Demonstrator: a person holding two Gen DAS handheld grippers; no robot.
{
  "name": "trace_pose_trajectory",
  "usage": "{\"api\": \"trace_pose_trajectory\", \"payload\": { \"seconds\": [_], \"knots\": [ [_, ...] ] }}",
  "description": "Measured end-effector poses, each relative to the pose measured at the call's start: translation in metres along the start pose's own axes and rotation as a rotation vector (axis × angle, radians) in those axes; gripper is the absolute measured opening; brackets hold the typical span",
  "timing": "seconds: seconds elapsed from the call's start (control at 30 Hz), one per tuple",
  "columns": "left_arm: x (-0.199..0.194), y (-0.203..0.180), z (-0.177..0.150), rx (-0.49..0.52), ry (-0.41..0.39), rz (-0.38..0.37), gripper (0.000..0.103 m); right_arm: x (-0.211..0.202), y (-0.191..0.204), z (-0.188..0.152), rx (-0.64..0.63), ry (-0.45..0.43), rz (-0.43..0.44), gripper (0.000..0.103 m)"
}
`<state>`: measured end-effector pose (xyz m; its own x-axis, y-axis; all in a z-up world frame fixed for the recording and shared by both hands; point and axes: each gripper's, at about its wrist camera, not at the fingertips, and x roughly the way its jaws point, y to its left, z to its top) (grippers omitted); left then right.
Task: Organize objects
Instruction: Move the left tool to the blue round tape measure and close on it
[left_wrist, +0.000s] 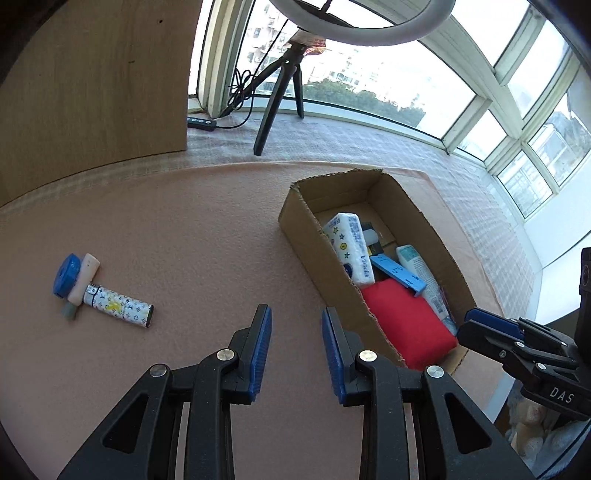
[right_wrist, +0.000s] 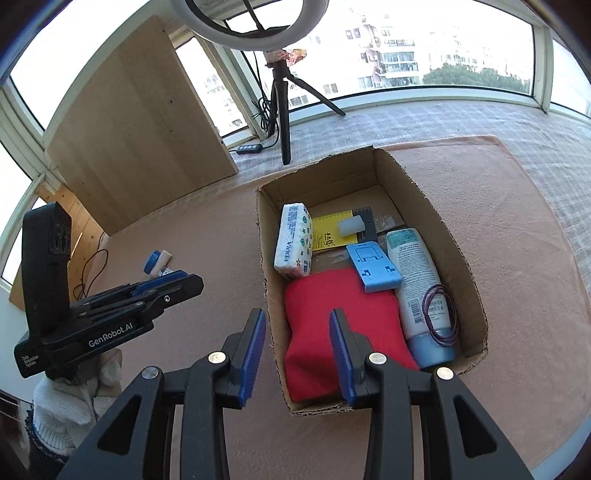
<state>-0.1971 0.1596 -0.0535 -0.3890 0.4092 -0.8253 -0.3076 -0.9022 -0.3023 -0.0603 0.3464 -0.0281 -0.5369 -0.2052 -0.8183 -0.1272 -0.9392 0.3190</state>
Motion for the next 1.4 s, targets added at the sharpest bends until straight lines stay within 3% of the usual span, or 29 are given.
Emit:
{"api": "trace_pose_trajectory", "payload": {
  "seconds": [0.4,0.53,0.7,0.93,1.03,1.17,1.4],
  "knots": [
    [-0.006,0.156,0.046,-0.217,-0.009,0.198,0.03,0.01,0.054,-0.017,-0.075,0.03,0.036,0.033],
    [0.011,0.196,0.06,-0.277,0.022,0.235,0.03,0.019,0.063,-0.027,-0.078,0.055,0.043,0.033],
    [0.039,0.229,0.068,-0.32,0.091,0.225,0.03,0.019,0.061,-0.036,-0.069,0.066,0.015,0.033],
    [0.058,0.239,0.062,-0.32,0.121,0.209,0.03,0.017,0.044,-0.04,-0.022,0.072,-0.02,0.033],
    [0.059,0.225,0.054,-0.278,0.133,0.165,0.03,0.019,0.043,-0.041,-0.015,0.08,-0.018,0.033],
    [0.058,0.194,0.035,-0.169,0.145,0.183,0.03,0.022,0.049,-0.04,-0.023,0.081,-0.002,0.033],
    [0.051,0.156,0.001,-0.101,0.145,0.157,0.03,0.026,0.068,-0.037,-0.061,0.082,0.036,0.033]
  ]
}}
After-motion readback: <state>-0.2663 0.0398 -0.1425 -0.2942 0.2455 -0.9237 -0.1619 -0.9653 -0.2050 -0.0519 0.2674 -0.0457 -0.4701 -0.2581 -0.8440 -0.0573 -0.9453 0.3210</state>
